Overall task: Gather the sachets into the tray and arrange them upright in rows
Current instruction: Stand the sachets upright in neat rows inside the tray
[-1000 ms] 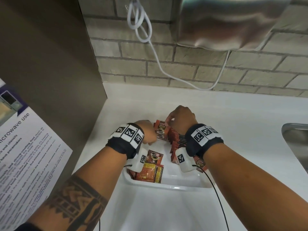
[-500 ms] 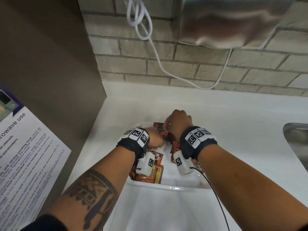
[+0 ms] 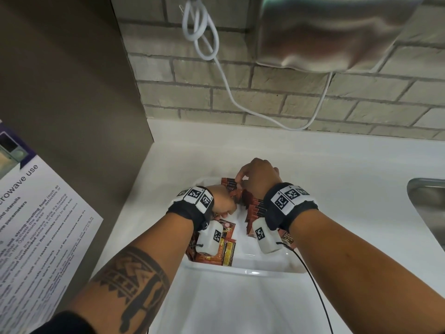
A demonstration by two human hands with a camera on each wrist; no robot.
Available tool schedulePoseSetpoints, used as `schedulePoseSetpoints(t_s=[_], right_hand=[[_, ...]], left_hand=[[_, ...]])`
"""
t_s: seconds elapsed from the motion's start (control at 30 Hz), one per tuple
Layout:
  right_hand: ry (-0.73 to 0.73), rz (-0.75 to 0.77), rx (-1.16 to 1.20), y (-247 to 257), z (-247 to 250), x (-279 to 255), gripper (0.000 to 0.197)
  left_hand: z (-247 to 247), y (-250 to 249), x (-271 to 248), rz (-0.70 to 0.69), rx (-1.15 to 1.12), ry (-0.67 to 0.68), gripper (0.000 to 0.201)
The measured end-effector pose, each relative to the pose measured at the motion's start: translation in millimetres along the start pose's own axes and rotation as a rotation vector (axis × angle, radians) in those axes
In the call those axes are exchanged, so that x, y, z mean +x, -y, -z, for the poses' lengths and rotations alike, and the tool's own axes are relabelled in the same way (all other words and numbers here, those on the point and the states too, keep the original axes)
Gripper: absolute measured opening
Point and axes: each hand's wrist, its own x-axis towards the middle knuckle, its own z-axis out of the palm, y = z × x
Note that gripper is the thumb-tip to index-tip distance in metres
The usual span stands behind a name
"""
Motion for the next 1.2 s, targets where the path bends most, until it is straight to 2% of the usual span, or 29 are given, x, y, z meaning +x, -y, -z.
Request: schedulePoseSetpoints(t_s=[0.17,0.23,0.33,0.4,0.47,0.67,0.77,0.9,0.97,1.1,1.2], right_hand=[[-0.064,0.038,0.108,-4.8,12.1,-4.3,0.028],[-0.056,0.085,0.207,-7.7,19.2,-8.4,0.027],[0.031,0.143,0.317,-8.6,26.8,-18.3,0.015],[0.038,0.164,0.344,-9.2,27.0,-20.2,0.011],[0.008,0.153,0.402,-9.6,26.0,-19.3,0.009],[-0.093,0.136,0.520,-8.3,30.0,-19.9,0.004],[-0.125,0.127,0.418,-8.3,29.9,-19.8,0.006],[-0.099,0.063,0.307,-6.5,16.6,-15.1,0.019],[-0.083,0.027,0.276,-5.6,9.3,-12.3,0.023],[-0.060,0.005,0.266,-5.3,3.9,-11.7,0.026],[-0.041,-0.007,0.227,-4.6,2.5,-11.5,0.024]], left_hand=[[8.7,6.7,-6.7,-0.012,-0.182,0.020,0.026],[15.1,12.6,-11.5,-0.054,-0.372,0.038,0.024],[19.3,20.7,-17.1,-0.248,-0.787,0.070,0.021],[19.7,21.9,-21.0,-0.372,-0.911,0.029,0.020],[19.0,20.6,-22.5,-0.420,-0.940,-0.025,0.019],[15.1,26.8,-16.9,-0.378,-0.773,-0.181,0.037],[21.7,32.3,-15.8,-0.273,-0.661,-0.262,0.035],[32.4,33.7,-19.6,-0.091,-0.303,-0.379,0.034],[32.7,29.9,-25.0,-0.067,-0.228,-0.334,0.029],[22.5,19.7,-29.8,-0.151,-0.132,-0.087,0.014],[15.5,16.0,-21.5,-0.144,-0.091,-0.053,0.017]])
